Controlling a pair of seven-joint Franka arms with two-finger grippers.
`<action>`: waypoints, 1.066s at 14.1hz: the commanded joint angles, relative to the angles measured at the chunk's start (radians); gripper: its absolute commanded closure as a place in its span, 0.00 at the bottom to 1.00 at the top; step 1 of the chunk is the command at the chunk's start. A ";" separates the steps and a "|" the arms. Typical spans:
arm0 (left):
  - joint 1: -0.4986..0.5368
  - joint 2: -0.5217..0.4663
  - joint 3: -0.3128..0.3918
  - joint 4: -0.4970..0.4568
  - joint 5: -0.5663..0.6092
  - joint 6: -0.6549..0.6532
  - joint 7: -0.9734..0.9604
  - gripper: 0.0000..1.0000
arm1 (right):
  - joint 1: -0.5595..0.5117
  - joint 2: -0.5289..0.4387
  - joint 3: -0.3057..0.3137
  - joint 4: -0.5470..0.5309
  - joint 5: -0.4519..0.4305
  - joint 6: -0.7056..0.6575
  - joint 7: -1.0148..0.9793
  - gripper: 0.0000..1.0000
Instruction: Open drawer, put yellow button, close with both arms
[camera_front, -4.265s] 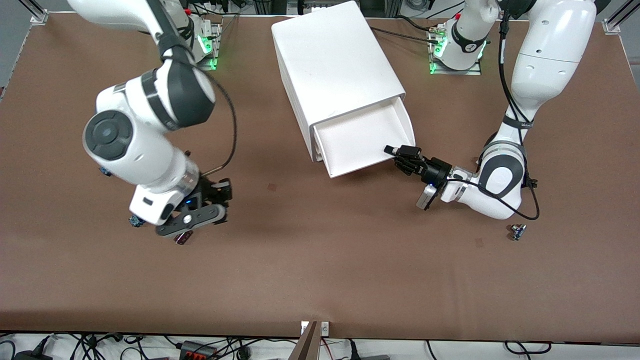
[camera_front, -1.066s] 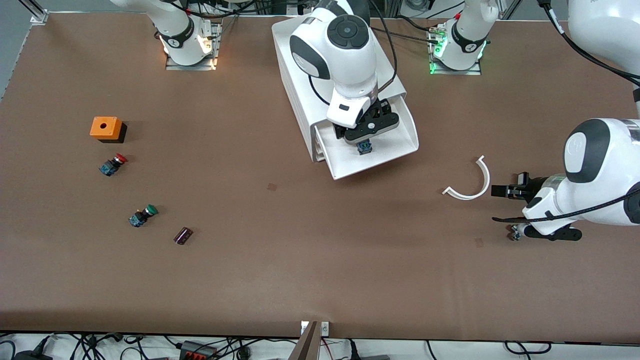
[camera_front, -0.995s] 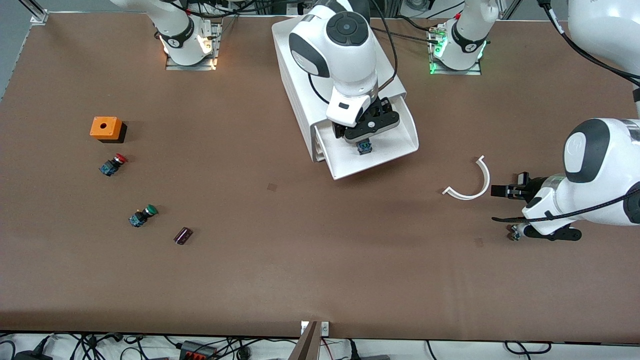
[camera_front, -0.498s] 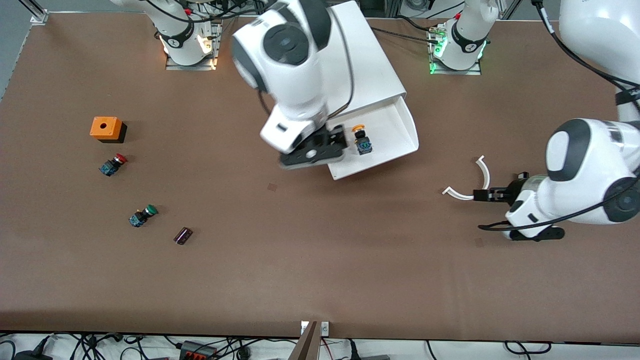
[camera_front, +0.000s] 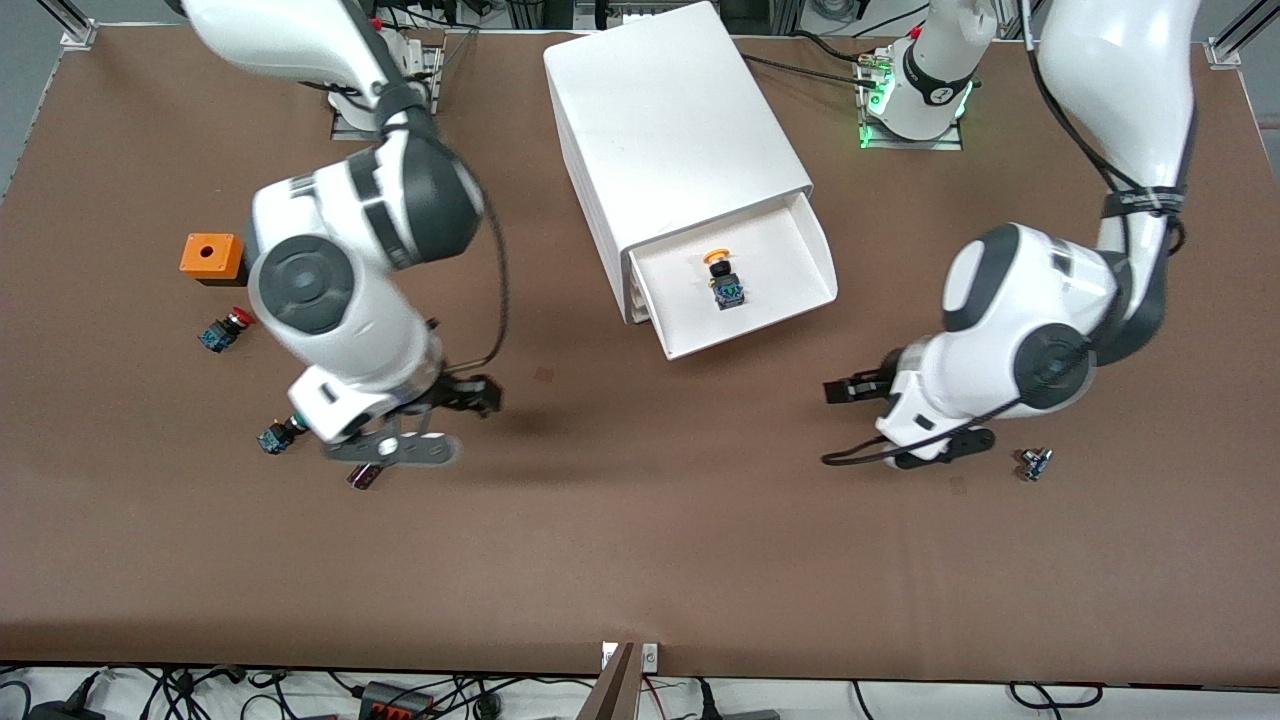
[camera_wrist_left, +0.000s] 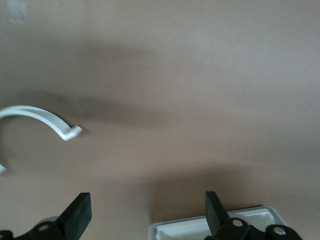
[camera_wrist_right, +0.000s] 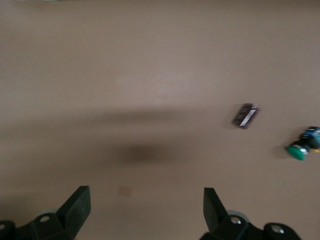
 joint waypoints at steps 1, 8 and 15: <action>-0.065 -0.036 0.002 -0.050 0.004 0.030 -0.119 0.00 | -0.074 -0.020 0.016 -0.008 -0.011 -0.049 -0.009 0.00; -0.100 -0.080 -0.045 -0.170 0.001 0.124 -0.236 0.00 | -0.187 -0.063 0.014 -0.010 -0.010 -0.142 -0.035 0.00; -0.080 -0.208 -0.148 -0.366 -0.079 0.112 -0.241 0.00 | -0.333 -0.314 0.016 -0.315 -0.011 -0.019 -0.109 0.00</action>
